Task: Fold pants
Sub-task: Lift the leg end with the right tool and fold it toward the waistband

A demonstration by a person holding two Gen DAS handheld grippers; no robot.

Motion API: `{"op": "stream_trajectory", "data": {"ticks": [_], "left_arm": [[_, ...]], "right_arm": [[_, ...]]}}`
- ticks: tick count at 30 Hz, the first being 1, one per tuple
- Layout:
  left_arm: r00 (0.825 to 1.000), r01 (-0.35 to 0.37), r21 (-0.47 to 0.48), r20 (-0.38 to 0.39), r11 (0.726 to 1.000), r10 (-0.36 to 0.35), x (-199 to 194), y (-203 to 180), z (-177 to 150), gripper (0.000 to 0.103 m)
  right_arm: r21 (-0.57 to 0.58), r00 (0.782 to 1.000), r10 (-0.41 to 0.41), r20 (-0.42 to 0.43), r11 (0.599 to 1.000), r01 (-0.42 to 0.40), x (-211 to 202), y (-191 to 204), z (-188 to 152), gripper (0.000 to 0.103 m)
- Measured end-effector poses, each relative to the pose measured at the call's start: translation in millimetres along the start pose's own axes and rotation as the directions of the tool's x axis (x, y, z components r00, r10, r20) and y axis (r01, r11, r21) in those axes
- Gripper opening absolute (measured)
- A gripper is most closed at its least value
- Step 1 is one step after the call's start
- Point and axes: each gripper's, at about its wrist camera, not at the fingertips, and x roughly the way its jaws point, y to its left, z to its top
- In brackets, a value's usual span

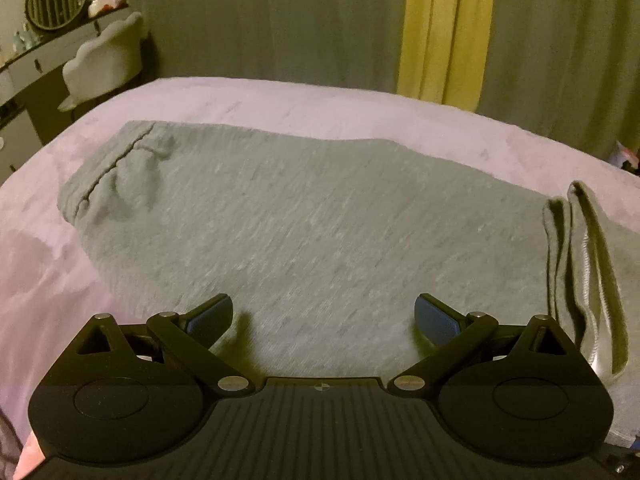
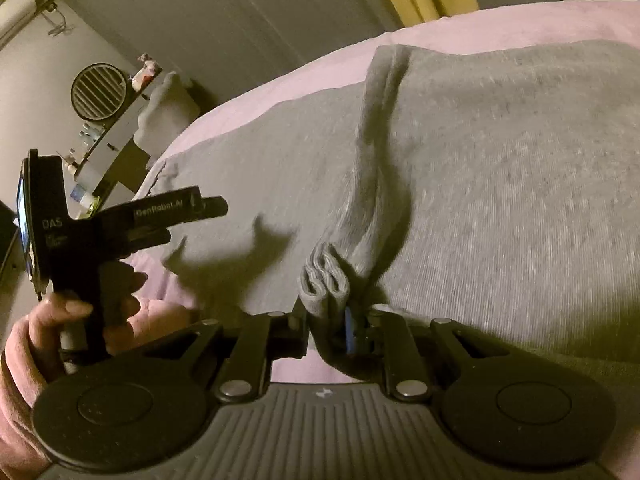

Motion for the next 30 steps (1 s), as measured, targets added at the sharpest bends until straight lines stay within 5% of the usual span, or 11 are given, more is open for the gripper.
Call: {"op": "stream_trajectory", "data": {"ticks": [5, 10, 14, 17, 19, 23, 26, 28, 30], "left_arm": [[1.0, 0.028, 0.024, 0.007, 0.999, -0.028, -1, -5, 1, 0.102], [0.983, 0.179, 0.012, -0.044, 0.984, -0.178, 2, -13, 7, 0.102], [0.923, 0.356, -0.017, -0.149, 0.934, -0.355, 13, -23, 15, 0.102], [0.862, 0.455, -0.057, -0.222, 0.889, -0.456, 24, -37, 23, 0.102], [0.843, 0.482, -0.057, -0.242, 0.874, -0.48, 29, -47, 29, 0.102], [0.812, 0.521, -0.027, -0.291, 0.853, -0.505, 42, -72, 37, 0.102], [0.765, 0.575, -0.01, -0.347, 0.818, -0.542, 53, -93, 36, 0.102], [0.755, 0.582, 0.011, -0.378, 0.813, -0.535, 64, -106, 35, 0.102], [0.771, 0.562, 0.047, -0.392, 0.826, -0.502, 72, -119, 37, 0.102]], "right_arm": [[0.018, 0.999, 0.048, 0.011, 0.999, -0.048, -25, -7, 4, 0.017], [0.047, 0.998, 0.058, -0.021, 0.997, -0.056, -19, -17, -4, 0.017], [0.065, 0.997, 0.08, -0.016, 0.995, -0.079, -16, -20, -5, 0.023], [0.155, 0.988, 0.156, 0.009, 0.976, -0.155, -30, -30, -2, 0.053], [0.159, 0.985, 0.159, 0.062, 0.973, -0.167, -50, -36, -1, 0.066], [0.213, 0.984, 0.073, 0.164, 0.971, -0.107, -90, -66, 1, 0.075], [0.29, 0.974, -0.039, 0.222, 0.957, -0.027, -110, -97, -3, 0.084], [0.356, 0.969, -0.065, 0.237, 0.934, -0.025, -115, -118, -8, 0.084], [0.449, 0.966, -0.039, 0.255, 0.89, -0.083, -115, -135, -12, 0.084]]}}
